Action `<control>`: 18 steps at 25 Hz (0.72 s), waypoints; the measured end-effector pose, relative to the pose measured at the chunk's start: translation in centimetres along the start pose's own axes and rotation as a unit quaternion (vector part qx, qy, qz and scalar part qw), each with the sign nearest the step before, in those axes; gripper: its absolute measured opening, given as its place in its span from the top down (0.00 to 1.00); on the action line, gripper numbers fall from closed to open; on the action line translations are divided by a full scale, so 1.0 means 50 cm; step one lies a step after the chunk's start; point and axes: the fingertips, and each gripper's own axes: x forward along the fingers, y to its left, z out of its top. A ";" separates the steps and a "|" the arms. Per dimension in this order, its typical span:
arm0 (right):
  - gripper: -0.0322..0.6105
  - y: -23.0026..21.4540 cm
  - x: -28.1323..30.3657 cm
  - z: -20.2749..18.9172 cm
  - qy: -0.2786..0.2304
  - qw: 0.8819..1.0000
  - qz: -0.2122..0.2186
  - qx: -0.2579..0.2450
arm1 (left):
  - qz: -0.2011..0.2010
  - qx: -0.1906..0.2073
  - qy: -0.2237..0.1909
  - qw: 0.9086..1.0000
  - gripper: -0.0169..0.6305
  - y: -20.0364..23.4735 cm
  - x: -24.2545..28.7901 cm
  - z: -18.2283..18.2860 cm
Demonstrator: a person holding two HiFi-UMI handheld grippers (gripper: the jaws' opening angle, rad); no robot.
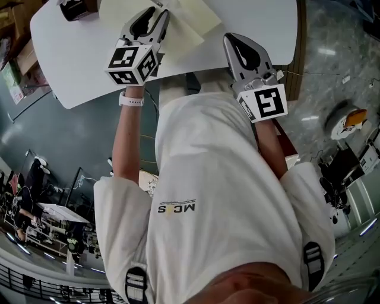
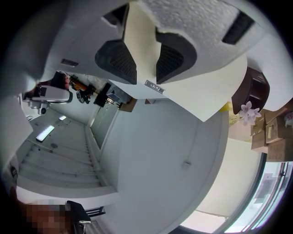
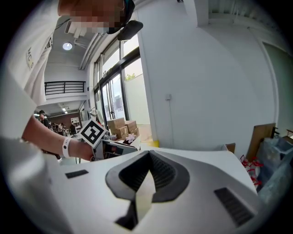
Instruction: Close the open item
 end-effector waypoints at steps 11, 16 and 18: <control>0.93 -0.007 -0.008 -0.022 0.007 1.000 -0.009 0.015 | -0.005 0.063 0.052 0.997 0.86 0.007 0.074 -0.037; 0.93 -0.009 -0.007 -0.027 0.009 1.000 -0.010 0.020 | -0.007 0.077 0.067 0.995 0.87 0.001 0.108 -0.054; 0.93 -0.011 -0.005 -0.029 0.009 1.000 -0.009 0.022 | -0.002 0.077 0.076 0.994 0.88 0.004 0.121 -0.064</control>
